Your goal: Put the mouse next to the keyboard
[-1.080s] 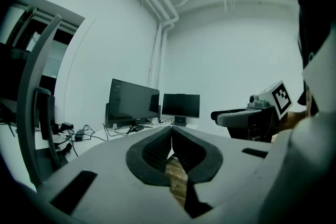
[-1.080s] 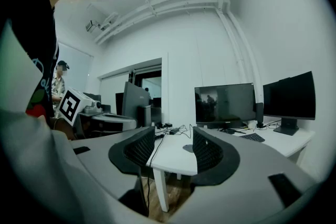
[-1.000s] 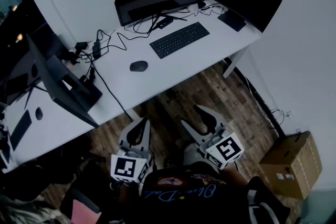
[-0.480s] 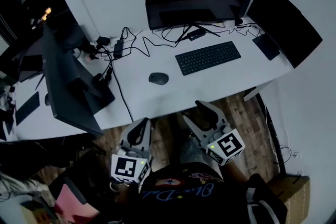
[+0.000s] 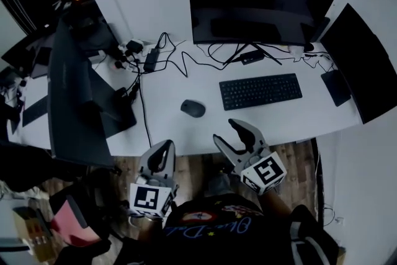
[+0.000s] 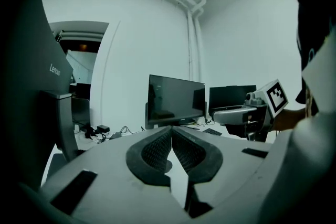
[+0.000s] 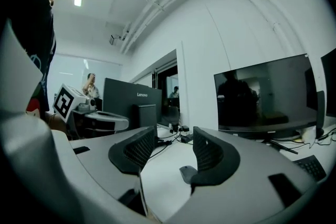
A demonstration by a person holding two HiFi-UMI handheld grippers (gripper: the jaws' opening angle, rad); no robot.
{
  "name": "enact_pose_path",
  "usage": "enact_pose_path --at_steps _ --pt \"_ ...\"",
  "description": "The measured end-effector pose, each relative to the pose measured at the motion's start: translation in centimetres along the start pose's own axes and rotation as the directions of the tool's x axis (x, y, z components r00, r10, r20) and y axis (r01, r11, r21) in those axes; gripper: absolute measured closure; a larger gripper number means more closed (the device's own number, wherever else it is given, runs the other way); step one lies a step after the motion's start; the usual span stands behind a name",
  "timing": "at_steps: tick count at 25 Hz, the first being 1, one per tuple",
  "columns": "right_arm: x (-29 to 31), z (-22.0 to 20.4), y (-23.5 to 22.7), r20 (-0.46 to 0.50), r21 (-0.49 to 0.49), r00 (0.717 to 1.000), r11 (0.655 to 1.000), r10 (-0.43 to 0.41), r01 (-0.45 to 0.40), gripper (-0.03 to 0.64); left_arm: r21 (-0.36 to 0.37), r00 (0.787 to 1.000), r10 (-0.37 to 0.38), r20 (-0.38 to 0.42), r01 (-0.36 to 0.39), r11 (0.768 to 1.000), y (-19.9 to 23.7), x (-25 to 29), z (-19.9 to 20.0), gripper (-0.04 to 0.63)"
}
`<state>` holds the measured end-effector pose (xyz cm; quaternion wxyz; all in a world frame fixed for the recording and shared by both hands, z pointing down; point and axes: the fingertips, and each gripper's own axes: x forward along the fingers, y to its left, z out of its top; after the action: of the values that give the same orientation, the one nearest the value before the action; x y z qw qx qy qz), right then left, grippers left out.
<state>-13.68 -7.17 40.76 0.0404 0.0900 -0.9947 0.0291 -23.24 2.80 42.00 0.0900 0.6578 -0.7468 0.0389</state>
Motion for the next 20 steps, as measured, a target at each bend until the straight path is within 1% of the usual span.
enact_pose_path --at_steps 6,12,16,20 --pt "2.8 -0.9 -2.8 -0.019 0.014 0.994 0.994 0.107 -0.107 0.416 -0.013 0.995 0.102 -0.005 -0.103 0.995 0.6 2.6 0.5 0.592" --pt "5.4 -3.6 -4.5 -0.082 0.048 0.975 0.978 0.204 -0.201 0.411 -0.021 0.979 0.201 -0.033 -0.202 0.979 0.9 3.8 0.1 0.592" --pt "7.0 -5.3 -4.9 -0.118 0.047 0.957 0.965 0.263 -0.259 0.408 -0.022 0.968 0.248 -0.045 -0.249 0.968 0.8 4.3 0.0 0.592" --pt "8.4 -7.4 -5.0 -0.164 0.052 0.943 0.957 0.289 -0.284 0.402 -0.031 0.961 0.272 -0.05 -0.274 0.961 0.9 4.4 -0.1 0.592"
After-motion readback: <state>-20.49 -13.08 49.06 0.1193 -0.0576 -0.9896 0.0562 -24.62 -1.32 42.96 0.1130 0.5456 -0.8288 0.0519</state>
